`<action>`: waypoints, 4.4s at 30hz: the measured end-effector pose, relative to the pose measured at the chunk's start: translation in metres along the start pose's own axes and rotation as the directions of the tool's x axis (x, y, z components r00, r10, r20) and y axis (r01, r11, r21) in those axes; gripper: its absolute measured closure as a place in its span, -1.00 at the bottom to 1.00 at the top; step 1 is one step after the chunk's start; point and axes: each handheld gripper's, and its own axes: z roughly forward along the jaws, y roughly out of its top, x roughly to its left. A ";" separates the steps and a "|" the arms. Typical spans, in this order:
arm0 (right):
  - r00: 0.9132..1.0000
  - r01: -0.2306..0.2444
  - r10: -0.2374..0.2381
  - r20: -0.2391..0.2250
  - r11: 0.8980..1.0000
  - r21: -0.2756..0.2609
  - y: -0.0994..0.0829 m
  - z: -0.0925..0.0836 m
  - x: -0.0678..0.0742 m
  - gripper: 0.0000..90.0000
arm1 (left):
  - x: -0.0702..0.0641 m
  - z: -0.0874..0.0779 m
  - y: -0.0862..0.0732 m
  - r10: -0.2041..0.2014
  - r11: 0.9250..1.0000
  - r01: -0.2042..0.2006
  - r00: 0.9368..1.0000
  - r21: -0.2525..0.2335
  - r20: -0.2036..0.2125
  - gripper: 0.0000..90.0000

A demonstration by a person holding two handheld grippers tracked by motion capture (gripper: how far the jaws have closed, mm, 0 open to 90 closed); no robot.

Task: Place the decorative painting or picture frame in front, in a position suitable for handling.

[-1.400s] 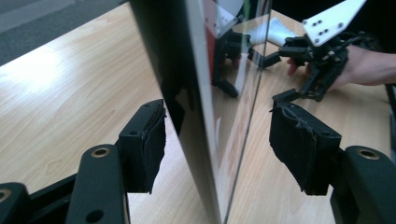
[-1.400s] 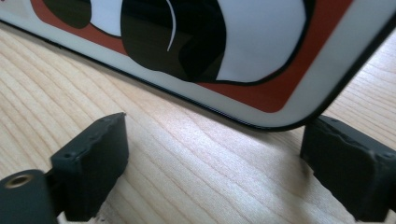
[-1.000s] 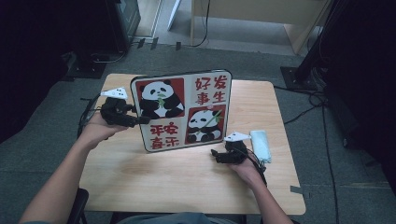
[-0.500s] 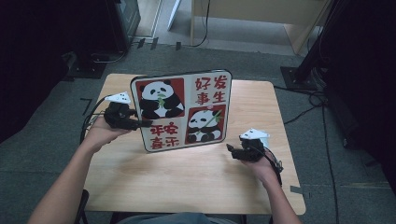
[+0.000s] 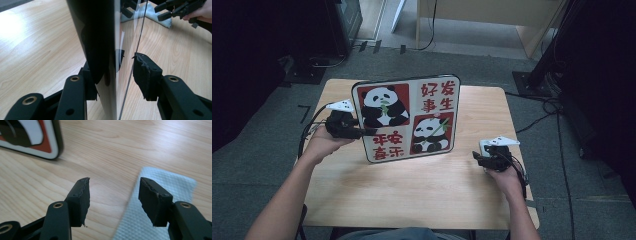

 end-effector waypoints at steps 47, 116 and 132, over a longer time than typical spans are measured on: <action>0.957 -0.232 0.222 0.187 0.972 0.033 -0.006 0.012 -0.034 0.77 | -0.016 -0.005 -0.013 -0.063 0.998 0.064 0.998 -0.021 0.028 0.63; 0.983 0.058 -0.121 -0.138 0.917 -0.394 0.209 -0.050 0.083 0.75 | -0.021 -0.006 -0.017 -0.067 0.998 0.067 0.992 0.005 0.104 0.79; 0.985 0.066 -0.120 -0.125 0.928 -0.366 0.200 -0.023 0.082 0.72 | -0.018 -0.006 -0.016 -0.060 0.998 0.059 0.992 0.009 0.113 0.79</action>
